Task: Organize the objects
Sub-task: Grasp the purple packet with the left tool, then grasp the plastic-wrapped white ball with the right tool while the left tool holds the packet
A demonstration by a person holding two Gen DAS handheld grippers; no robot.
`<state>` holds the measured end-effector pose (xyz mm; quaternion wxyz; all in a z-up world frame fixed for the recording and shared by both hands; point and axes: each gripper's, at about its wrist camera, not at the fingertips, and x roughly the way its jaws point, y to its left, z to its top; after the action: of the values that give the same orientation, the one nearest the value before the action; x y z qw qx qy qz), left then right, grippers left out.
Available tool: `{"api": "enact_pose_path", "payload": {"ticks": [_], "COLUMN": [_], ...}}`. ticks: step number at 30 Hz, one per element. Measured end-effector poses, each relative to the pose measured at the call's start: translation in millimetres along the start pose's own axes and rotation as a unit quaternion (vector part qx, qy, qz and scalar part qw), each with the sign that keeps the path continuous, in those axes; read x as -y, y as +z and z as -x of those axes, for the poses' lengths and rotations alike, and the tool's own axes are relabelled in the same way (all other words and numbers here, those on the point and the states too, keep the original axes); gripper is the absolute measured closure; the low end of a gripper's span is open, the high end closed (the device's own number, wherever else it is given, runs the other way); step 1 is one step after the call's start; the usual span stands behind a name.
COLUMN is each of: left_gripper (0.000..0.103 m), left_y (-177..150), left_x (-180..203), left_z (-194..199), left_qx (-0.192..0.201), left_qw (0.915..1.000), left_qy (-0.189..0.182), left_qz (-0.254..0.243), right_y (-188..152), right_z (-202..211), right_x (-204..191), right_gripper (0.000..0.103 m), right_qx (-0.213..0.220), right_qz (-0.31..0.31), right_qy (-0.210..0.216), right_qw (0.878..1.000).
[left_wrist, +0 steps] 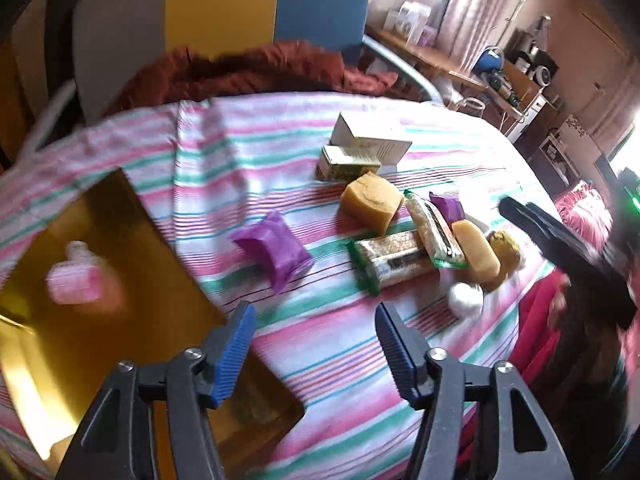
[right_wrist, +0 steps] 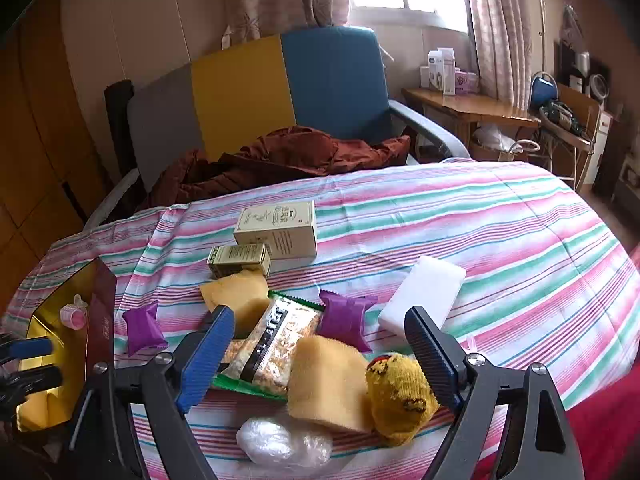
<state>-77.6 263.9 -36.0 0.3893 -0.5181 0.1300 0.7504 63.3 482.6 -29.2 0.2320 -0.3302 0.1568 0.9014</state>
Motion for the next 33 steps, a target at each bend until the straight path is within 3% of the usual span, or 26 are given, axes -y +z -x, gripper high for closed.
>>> {"api": "enact_pose_path", "payload": {"ticks": [6,11,16,22,26,30,33], "left_gripper": [0.046,0.046,0.05,0.063,0.065,0.065,0.065], "left_y": [37.3,49.9,55.1,47.6,40.1,27.3,13.6], "left_x": [-14.0,-21.9,-16.5,-4.7,-4.3,-1.7,-0.1], "left_z": [-56.9,-81.4,-103.5,-103.1,-93.2,-71.5,-51.3], "left_qx": [-0.085,-0.113,-0.131,-0.102,-0.079,-0.044,-0.021], "left_qw": [0.9936,0.9881,0.9858,0.9912,0.9941,0.9977,0.9992], "left_qy": [0.016,0.032,0.054,0.071,0.066,0.042,0.02], "left_qz": [0.072,0.1,0.091,0.047,0.033,0.03,0.028], "right_y": [0.6,2.7,4.3,7.4,6.6,5.9,5.7], "right_z": [3.1,7.2,9.6,11.0,3.9,-0.6,-7.0], "right_x": [0.3,4.4,12.7,43.4,59.6,58.6,43.3], "right_gripper": [0.013,0.011,0.011,0.011,0.011,0.012,0.021], "right_qx": [0.008,0.015,0.021,0.026,0.011,0.001,-0.019], "right_qz": [-0.007,-0.022,-0.045,-0.12,-0.166,-0.162,-0.126], "right_qy": [0.023,0.043,0.049,0.042,0.055,0.052,0.075], "right_qw": [1.0,0.999,0.998,0.992,0.985,0.985,0.989]}}
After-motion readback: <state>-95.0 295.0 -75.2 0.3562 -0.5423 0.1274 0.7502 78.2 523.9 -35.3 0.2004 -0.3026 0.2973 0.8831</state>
